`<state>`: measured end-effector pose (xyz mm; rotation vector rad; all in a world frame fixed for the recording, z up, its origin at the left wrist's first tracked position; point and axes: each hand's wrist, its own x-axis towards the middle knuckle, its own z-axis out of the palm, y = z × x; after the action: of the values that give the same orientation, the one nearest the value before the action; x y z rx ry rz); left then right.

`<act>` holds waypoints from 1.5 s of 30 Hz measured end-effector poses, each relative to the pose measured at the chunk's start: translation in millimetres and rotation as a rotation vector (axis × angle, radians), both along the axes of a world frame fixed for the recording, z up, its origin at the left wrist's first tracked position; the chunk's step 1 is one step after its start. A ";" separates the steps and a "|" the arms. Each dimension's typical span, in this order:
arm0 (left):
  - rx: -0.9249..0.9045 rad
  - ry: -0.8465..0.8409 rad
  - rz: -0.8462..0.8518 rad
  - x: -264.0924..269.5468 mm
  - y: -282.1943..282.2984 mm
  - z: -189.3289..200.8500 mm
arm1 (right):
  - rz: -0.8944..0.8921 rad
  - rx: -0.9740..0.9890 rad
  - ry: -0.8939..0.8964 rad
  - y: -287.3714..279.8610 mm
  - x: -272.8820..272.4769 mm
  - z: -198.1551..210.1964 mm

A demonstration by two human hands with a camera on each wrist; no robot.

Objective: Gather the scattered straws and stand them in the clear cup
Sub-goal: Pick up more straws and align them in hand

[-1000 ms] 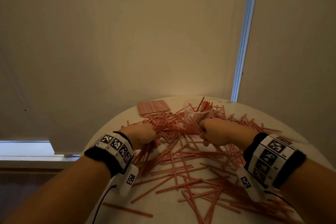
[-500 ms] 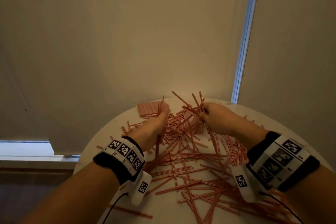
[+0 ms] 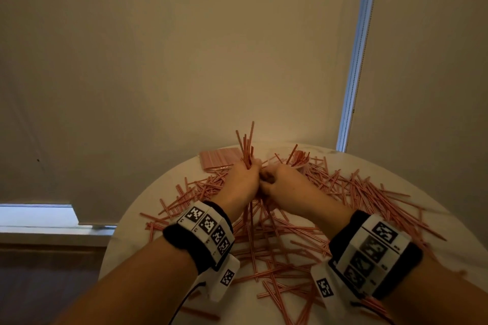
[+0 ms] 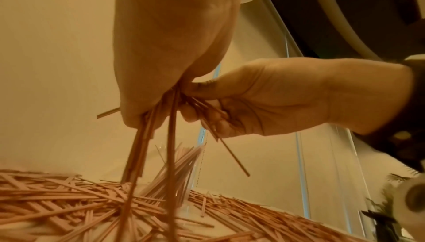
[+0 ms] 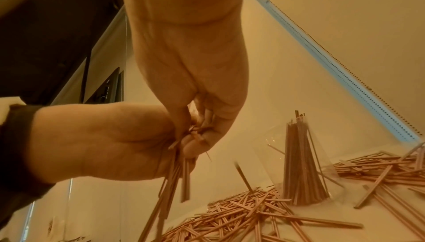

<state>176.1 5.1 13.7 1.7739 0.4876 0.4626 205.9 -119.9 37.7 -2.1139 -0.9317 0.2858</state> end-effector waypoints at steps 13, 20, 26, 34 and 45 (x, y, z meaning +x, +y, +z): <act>-0.165 -0.166 0.115 3.8 27.5 -2.6 | 0.041 -0.129 -0.005 -5.4 5.0 -9.9; -0.519 -0.352 0.042 5.9 25.2 9.2 | 0.031 -0.248 -0.058 -6.6 -0.1 -14.6; -0.580 -0.505 -0.037 5.7 15.8 13.9 | 0.140 -0.265 0.115 -7.6 -0.8 -16.1; -0.514 -0.513 0.005 7.7 12.0 13.2 | 0.207 -0.231 0.150 -6.3 -8.0 -12.0; -0.292 -0.288 -0.172 2.3 21.0 -0.5 | 0.082 0.028 0.274 -13.7 4.2 6.9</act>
<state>178.4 26.1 13.2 1.4253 0.1865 0.4894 210.2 -133.6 44.6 -1.9528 -0.8545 0.5854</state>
